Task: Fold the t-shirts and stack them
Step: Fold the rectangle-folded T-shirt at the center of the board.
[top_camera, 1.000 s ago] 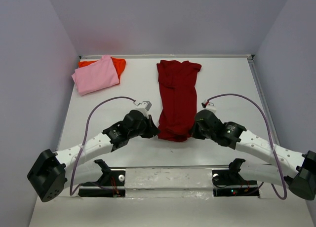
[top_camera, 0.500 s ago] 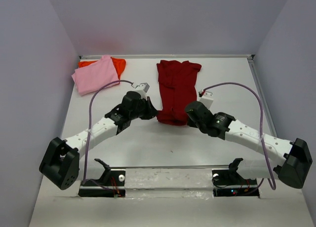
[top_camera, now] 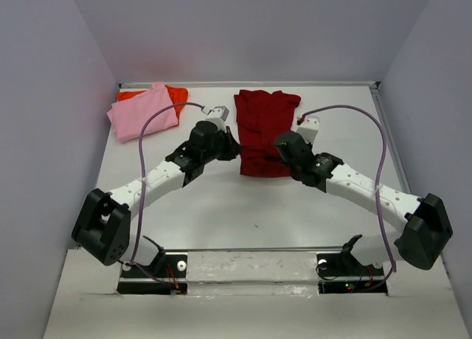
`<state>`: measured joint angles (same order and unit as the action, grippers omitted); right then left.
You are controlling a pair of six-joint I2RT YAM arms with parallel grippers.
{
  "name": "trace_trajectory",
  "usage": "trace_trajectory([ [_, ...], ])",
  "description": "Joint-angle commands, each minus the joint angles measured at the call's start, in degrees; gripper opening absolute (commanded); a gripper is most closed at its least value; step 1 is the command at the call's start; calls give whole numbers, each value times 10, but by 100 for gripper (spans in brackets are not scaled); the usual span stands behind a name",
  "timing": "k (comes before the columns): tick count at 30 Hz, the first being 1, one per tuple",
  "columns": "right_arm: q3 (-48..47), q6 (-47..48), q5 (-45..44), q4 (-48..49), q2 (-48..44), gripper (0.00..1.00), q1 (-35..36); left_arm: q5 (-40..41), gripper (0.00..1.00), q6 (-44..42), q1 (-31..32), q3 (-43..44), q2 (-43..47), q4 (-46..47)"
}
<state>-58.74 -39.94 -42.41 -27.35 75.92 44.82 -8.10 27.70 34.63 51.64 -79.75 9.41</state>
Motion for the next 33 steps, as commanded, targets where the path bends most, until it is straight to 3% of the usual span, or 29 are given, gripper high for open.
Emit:
trace_trajectory([
  [1, -22, 84, -44, 51, 23, 0, -50, 104, 0, -34, -16, 30, -8, 22],
  [14, -99, 167, -37, 157, 149, 0, -98, 122, 0, -63, -31, 89, -98, 91],
  [33, -208, 179, -13, 213, 310, 0, -187, 141, 0, -75, -52, 200, -276, 134],
])
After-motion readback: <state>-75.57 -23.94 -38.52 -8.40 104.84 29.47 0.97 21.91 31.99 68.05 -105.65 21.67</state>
